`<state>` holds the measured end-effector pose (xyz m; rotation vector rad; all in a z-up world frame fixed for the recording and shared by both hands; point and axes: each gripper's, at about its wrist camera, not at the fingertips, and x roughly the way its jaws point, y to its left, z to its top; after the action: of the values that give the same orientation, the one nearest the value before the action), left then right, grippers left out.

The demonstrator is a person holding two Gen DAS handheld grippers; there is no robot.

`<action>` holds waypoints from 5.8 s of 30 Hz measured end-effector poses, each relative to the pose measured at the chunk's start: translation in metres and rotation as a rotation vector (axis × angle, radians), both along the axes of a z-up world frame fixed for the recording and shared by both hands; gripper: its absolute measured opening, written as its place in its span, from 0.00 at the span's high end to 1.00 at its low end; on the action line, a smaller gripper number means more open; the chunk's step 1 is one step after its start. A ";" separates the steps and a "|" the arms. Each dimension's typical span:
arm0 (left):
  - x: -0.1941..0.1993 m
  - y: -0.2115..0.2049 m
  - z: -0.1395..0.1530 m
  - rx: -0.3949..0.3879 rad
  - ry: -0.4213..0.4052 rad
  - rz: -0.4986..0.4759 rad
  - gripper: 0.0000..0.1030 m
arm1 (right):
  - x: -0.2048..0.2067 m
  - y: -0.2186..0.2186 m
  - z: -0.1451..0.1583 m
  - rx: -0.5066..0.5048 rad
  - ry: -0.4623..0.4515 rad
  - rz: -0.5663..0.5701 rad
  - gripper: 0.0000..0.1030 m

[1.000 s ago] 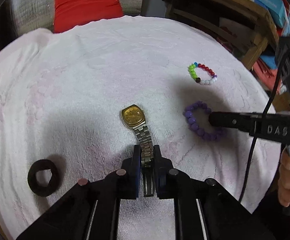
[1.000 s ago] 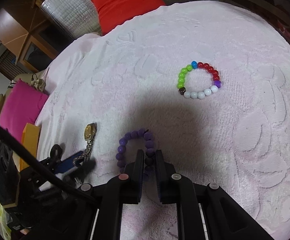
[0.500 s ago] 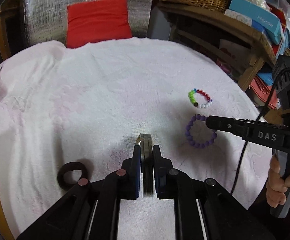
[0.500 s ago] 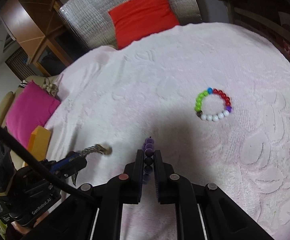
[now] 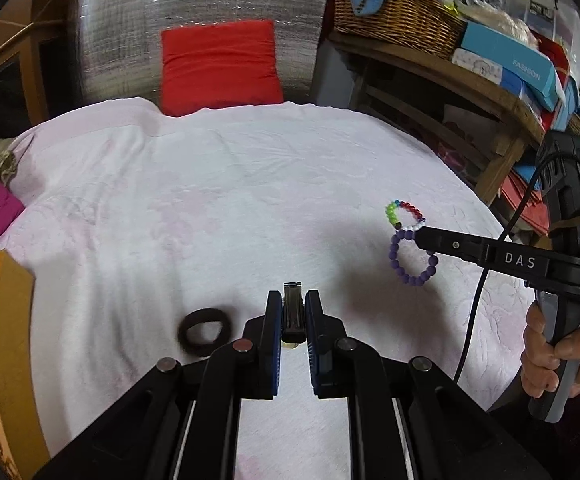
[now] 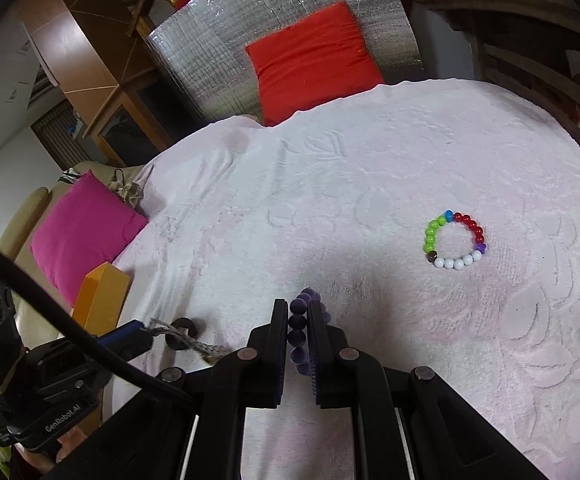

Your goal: Organize jewelry

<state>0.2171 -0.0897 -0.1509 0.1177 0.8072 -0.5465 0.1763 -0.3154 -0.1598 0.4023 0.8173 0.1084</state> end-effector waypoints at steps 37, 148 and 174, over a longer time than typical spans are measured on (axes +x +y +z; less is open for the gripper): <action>-0.050 0.326 0.046 -0.253 -0.224 0.554 0.98 | 0.062 0.311 0.053 0.020 -0.089 0.497 0.89; -0.032 0.335 -0.018 -0.184 0.069 0.519 0.87 | 0.155 0.473 0.007 0.078 0.087 0.722 0.89; -0.015 0.317 -0.018 0.032 -0.007 0.686 0.59 | 0.176 0.420 0.010 -0.018 0.097 0.640 0.67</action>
<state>0.2025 0.2271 -0.1684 -0.1286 0.7916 0.1147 0.3527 0.1050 -0.1500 0.1166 1.0199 0.6796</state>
